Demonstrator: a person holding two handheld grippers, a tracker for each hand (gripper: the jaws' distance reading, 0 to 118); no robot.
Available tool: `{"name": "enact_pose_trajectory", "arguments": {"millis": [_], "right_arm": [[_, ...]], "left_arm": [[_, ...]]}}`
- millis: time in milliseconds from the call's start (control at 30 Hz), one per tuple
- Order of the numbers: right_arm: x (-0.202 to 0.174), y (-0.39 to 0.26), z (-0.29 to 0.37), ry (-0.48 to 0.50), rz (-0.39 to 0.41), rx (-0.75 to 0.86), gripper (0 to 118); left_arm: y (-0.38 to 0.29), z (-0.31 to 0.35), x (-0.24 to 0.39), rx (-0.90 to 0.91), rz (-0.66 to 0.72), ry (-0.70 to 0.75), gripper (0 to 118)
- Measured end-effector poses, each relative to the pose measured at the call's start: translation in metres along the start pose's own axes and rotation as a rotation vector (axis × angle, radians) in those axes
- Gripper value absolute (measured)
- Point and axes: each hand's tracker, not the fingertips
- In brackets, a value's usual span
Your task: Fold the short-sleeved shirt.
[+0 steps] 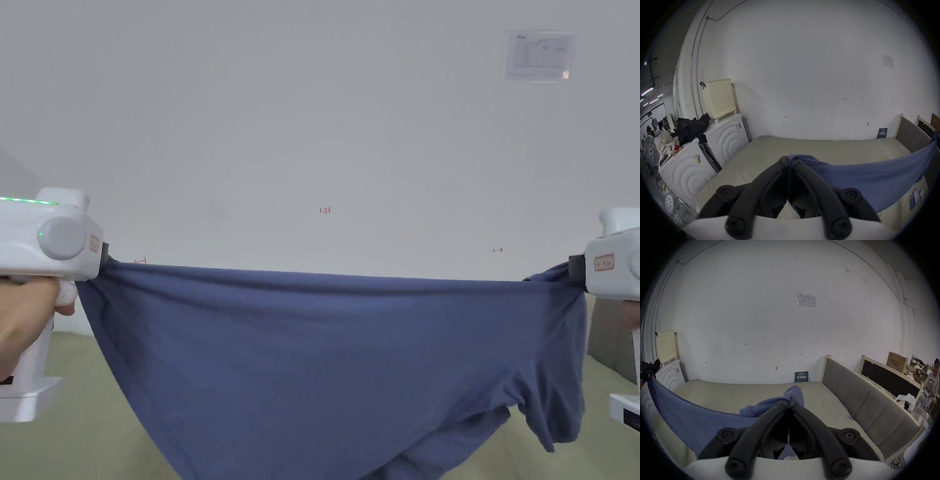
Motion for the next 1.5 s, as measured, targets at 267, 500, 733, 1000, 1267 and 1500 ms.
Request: {"name": "enact_pose_trajectory", "arguments": {"millis": [267,500,733,1000,1267,1500], "right_arm": [[-0.023,-0.03,-0.075,-0.022,0.054,-0.051,0],[-0.021,-0.115,-0.096,-0.03,0.05,-0.166,0],[0.003,-0.211,-0.049,-0.003,0.065,-0.278,0],[0.039,-0.292,0.049,0.048,-0.005,-0.336,0],[0.06,-0.36,0.134,0.059,-0.014,-0.4,0],[0.054,-0.393,0.139,0.043,-0.057,-0.456,13]], "left_arm": [[-0.032,-0.07,0.027,-0.038,-0.008,0.017,3],[-0.116,-0.1,0.035,-0.162,-0.035,-0.012,3],[-0.219,-0.066,0.023,-0.281,-0.044,-0.074,3],[-0.307,0.029,-0.012,-0.344,-0.035,-0.123,3],[-0.375,0.088,-0.051,-0.44,-0.011,-0.16,3],[-0.405,0.08,-0.059,-0.501,0.01,-0.214,21]]}}
